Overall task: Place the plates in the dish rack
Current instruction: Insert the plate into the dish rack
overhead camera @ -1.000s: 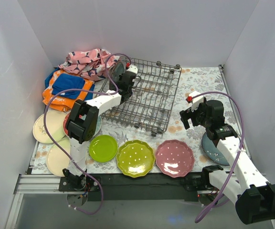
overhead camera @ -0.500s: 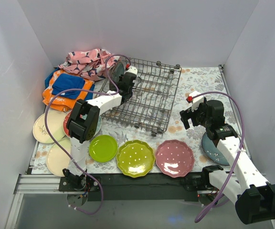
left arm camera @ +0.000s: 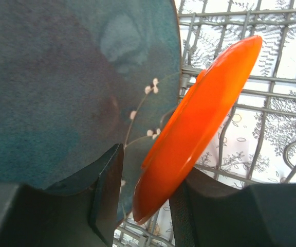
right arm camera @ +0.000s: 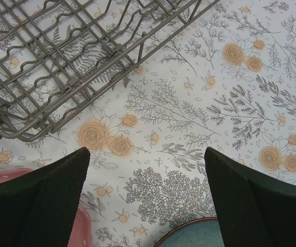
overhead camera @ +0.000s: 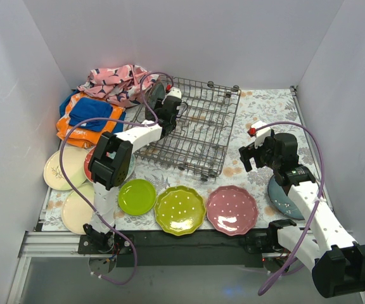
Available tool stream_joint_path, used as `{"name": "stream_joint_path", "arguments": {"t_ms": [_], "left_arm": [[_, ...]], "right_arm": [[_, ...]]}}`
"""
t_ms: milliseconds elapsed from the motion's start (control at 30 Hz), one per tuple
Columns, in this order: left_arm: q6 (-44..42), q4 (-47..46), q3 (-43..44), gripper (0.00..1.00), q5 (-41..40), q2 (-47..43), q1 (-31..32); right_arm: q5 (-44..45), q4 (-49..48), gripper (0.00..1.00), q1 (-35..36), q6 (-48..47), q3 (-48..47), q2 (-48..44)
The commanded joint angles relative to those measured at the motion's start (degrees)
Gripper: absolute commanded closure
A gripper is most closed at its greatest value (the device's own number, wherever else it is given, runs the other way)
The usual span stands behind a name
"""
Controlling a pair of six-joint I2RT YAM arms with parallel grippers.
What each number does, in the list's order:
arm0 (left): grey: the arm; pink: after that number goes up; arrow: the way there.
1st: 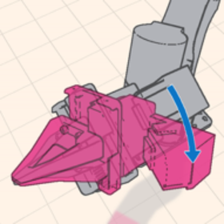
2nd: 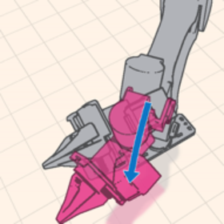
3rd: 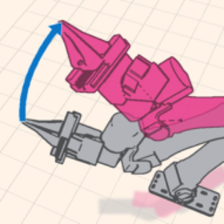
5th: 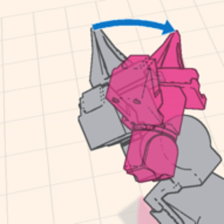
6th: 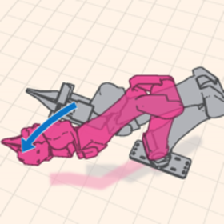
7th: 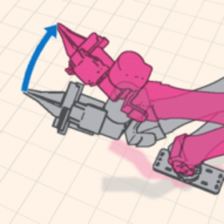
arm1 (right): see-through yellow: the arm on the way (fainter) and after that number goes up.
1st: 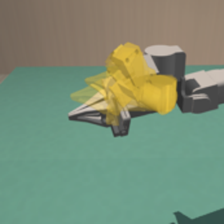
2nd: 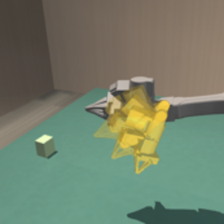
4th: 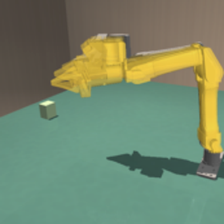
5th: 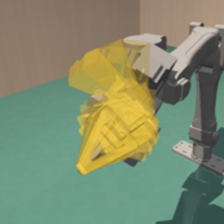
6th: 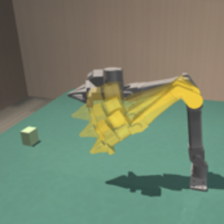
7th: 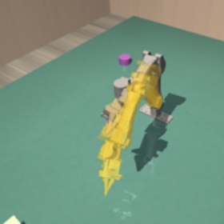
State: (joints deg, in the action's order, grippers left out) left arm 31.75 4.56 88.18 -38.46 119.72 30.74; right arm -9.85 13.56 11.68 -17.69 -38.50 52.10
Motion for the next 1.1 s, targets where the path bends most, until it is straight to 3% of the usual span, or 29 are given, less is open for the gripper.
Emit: {"name": "stream_joint_path", "arguments": {"t_ms": [0,100,1067], "left_arm": [[-0.7,-0.6,2.6,0.65,-2.9,-2.8,-0.2],[-0.7,-0.5,2.4,0.70,-2.9,-3.0,-0.2],[2.1,3.1,7.8,0.72,-8.2,-3.2,-0.3]], "right_arm": [[-1.1,-1.6,0.03,-0.3,1.1,0.1,-1.3],[-1.0,-1.6,0.03,-0.3,1.2,0.1,-1.4],[-1.1,-1.6,0.03,-0.5,1.4,0.1,-1.8]]}}
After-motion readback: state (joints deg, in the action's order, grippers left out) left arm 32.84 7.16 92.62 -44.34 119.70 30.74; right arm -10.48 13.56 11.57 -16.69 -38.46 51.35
